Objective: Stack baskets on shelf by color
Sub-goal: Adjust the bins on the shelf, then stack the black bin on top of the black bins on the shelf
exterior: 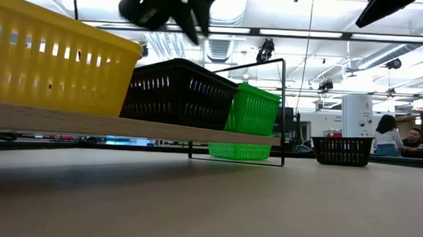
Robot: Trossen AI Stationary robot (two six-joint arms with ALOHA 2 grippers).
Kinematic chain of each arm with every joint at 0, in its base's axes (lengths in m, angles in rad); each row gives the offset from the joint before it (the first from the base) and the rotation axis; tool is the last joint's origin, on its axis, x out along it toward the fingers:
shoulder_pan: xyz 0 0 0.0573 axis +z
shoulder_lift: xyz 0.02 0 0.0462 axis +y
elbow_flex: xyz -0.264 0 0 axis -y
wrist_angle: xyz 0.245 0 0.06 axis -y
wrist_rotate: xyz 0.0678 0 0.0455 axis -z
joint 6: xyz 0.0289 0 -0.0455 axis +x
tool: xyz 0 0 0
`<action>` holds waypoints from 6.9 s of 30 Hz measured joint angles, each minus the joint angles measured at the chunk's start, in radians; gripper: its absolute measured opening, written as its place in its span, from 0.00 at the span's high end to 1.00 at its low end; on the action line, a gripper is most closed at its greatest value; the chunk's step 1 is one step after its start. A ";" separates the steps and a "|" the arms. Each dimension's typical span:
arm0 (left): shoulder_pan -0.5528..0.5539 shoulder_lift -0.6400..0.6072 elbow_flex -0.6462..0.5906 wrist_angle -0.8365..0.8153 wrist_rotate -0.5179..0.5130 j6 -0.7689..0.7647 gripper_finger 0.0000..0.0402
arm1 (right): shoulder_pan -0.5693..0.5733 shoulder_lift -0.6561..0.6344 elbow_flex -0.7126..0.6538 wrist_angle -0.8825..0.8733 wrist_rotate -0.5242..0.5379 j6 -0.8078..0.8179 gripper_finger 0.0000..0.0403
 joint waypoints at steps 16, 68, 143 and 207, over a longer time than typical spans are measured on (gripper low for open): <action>-0.066 0.000 -0.183 0.017 0.083 0.054 1.00 | 0.000 0.000 0.000 -0.001 0.000 0.078 0.85; 0.075 0.095 -0.077 0.138 -0.147 0.196 1.00 | 0.003 -0.005 0.252 -0.173 0.003 0.069 0.86; -0.407 -0.060 0.029 0.029 -0.497 -0.171 1.00 | -0.744 0.036 -0.195 -0.059 -0.471 -0.380 0.98; -0.432 -0.376 0.004 -0.053 -0.964 0.085 1.00 | -0.326 0.959 1.002 -0.128 -0.493 -0.804 0.61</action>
